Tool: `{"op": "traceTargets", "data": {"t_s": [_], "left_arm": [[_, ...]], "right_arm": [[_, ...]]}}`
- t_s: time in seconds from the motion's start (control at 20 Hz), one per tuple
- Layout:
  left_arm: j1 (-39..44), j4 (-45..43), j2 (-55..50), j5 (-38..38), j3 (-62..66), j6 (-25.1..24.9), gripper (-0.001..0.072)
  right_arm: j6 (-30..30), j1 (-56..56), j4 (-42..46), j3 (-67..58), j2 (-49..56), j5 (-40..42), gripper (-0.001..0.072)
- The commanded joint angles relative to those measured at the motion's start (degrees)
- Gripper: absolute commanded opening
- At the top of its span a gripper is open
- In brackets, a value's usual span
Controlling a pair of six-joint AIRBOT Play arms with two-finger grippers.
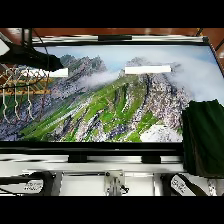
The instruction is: Fold the shirts.
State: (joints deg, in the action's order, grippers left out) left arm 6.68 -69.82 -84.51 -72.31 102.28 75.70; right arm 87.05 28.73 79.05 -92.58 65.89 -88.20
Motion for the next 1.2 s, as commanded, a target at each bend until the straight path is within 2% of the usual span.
{"op": "traceTargets", "data": {"t_s": [0.0, 0.05, 0.25, 0.7, 1.15], "left_arm": [[2.7, -6.2, -5.0, -11.1, 0.0, 7.5, 0.0423], [3.1, -6.2, -6.0, -13.3, -0.2, 7.7, 0.0452], [6.2, -6.5, -6.4, -14.1, -4.2, 9.3, 0.0451], [8.7, -8.3, -6.6, -9.4, -6.1, 9.0, 0.0454], [8.6, -11.9, -6.6, -8.7, -6.1, 9.0, 0.0454]], "right_arm": [[3.7, -23.7, 6.2, -1.9, 8.7, 2.3, 0.0561], [4.9, -29.1, 9.3, -1.9, 11.1, 2.3, 0.0624], [6.5, -39.0, 9.4, -1.9, 18.7, -0.2, 0.0624], [7.1, -39.9, 9.6, -1.9, 19.7, 0.2, 0.0624], [7.1, -39.9, 9.6, -1.9, 19.7, 0.2, 0.0624]]}}
